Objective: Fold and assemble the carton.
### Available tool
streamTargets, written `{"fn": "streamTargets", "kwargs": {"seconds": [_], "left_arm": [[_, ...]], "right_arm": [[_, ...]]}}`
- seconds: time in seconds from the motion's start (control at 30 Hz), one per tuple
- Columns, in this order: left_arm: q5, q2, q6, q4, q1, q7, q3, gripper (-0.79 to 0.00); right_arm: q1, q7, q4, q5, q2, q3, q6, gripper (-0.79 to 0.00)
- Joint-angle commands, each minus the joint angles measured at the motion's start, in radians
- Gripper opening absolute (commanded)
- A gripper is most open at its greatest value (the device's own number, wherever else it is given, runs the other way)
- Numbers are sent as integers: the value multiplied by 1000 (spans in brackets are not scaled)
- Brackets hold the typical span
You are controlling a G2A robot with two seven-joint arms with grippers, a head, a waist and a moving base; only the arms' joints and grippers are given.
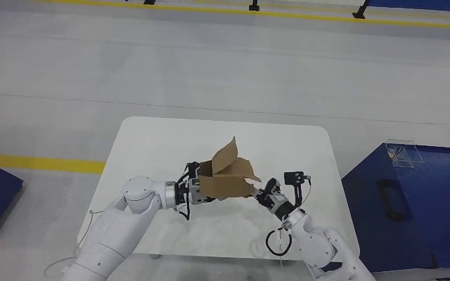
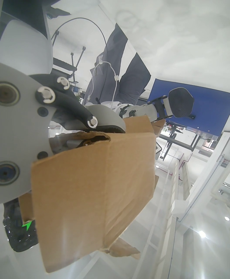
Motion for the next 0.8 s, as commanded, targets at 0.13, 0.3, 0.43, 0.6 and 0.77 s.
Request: {"fn": "streamTargets", "kwargs": {"seconds": [0.13, 0.3, 0.43, 0.6, 0.77], "left_arm": [[0, 0, 0, 0, 0, -1, 0, -785], [-14, -1, -9, -18, 15, 16, -4, -785], [-18, -1, -32, -32, 27, 30, -14, -785], [-11, -3, -53, -32, 32, 45, -14, -785], [-9, -6, -51, -23, 29, 47, -10, -785]], "right_arm": [[-9, 40, -13, 60, 4, 53, -21, 0], [-23, 94, -12, 93, 7, 76, -43, 0], [-16, 124, 9, 79, 5, 54, -52, 0], [-20, 76, 5, 76, 3, 62, -74, 0], [-52, 72, -40, 113, 9, 120, -134, 0]]}}
